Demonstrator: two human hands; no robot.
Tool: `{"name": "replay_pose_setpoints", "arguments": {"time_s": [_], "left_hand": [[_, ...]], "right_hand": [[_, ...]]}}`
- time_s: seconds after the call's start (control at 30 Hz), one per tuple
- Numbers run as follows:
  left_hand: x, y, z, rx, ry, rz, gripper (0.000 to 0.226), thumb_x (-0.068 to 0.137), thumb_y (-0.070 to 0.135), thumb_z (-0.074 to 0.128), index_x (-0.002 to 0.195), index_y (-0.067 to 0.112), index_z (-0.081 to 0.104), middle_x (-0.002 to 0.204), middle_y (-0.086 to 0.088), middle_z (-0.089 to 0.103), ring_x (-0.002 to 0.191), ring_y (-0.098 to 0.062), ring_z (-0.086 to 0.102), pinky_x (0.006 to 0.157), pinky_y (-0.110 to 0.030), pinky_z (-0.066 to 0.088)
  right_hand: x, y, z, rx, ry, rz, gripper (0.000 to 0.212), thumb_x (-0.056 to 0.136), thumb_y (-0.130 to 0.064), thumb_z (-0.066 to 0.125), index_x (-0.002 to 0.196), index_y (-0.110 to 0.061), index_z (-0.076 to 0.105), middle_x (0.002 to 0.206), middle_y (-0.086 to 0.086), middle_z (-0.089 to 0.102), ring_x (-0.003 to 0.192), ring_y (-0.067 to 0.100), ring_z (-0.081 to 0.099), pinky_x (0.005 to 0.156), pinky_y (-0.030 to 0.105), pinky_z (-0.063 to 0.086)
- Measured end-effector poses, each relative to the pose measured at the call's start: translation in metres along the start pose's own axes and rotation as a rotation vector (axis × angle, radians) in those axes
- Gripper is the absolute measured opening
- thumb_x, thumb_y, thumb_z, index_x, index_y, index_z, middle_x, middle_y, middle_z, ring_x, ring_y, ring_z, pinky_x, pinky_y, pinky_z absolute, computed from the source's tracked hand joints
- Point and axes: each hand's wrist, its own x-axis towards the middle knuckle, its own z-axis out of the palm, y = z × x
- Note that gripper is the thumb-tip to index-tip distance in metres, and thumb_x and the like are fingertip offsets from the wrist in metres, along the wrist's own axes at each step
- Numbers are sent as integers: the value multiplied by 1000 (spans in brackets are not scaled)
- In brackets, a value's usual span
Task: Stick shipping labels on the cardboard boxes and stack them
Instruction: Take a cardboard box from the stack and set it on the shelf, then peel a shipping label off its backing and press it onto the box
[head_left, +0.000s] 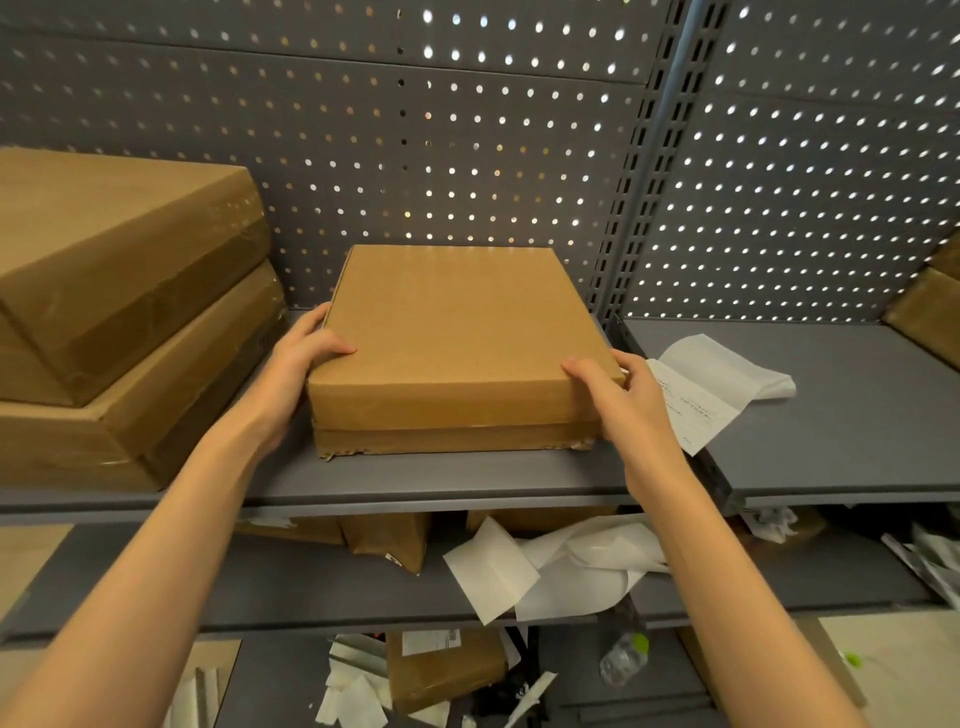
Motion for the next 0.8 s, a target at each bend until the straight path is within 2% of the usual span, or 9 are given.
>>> {"name": "replay_pose_setpoints", "arguments": {"time_s": [0.07,0.13,0.23,0.33,0.43,0.5,0.67,0.8], "left_hand": [[0,1,-4,40,-17,-19,95,53,48,60,142,28,34,132,3,45,111,-15,47,95,-30,38],[0,4,-7,62,-11,-39,100,48,51,62,142,28,36,137,1,43,119,-18,44,103,-34,35],[-1,7,-7,164,53,6,81,68,42,68,141,26,36,139,1,40,117,-14,40,95,-29,34],[-2,13,-5,377,176,133,66,83,34,66,141,24,34,141,-3,41,122,-19,41,92,-32,36],[-8,28,6,576,276,298,59,85,29,65,138,21,39,137,-4,47,124,-23,44,94,-36,37],[-13,41,17,696,337,430,53,84,29,64,133,20,45,133,-4,52,122,-26,46,97,-42,38],[-18,61,55,913,326,631,38,87,32,57,122,16,57,120,-7,61,108,-29,53,90,-43,41],[-14,71,90,957,274,707,35,89,30,54,121,15,57,117,-8,61,105,-30,52,85,-39,37]], "right_hand": [[0,-1,-1,-5,-8,8,45,86,-36,62,125,-26,42,100,-12,45,84,0,45,57,23,38],[0,-2,-2,-16,-19,10,48,86,-36,62,128,-25,42,108,-7,46,85,1,45,59,23,38],[-1,-4,-5,-54,-40,-6,50,87,-37,62,130,-24,41,114,-4,46,83,0,44,59,21,36],[-1,-8,-8,-126,-35,-88,55,87,-38,61,135,-22,39,120,-5,47,89,2,47,64,19,38],[2,-13,-14,-248,13,-215,55,88,-36,61,137,-20,41,135,0,47,115,14,49,88,28,42],[6,-18,-20,-307,47,-272,52,89,-32,61,136,-19,42,136,1,47,122,17,47,97,33,42],[14,-23,-37,-458,153,-388,45,91,-28,57,133,-18,44,134,0,48,123,15,45,94,27,36],[17,-20,-56,-537,208,-406,42,93,-25,54,133,-16,45,136,-2,47,125,15,44,96,26,35]]}}
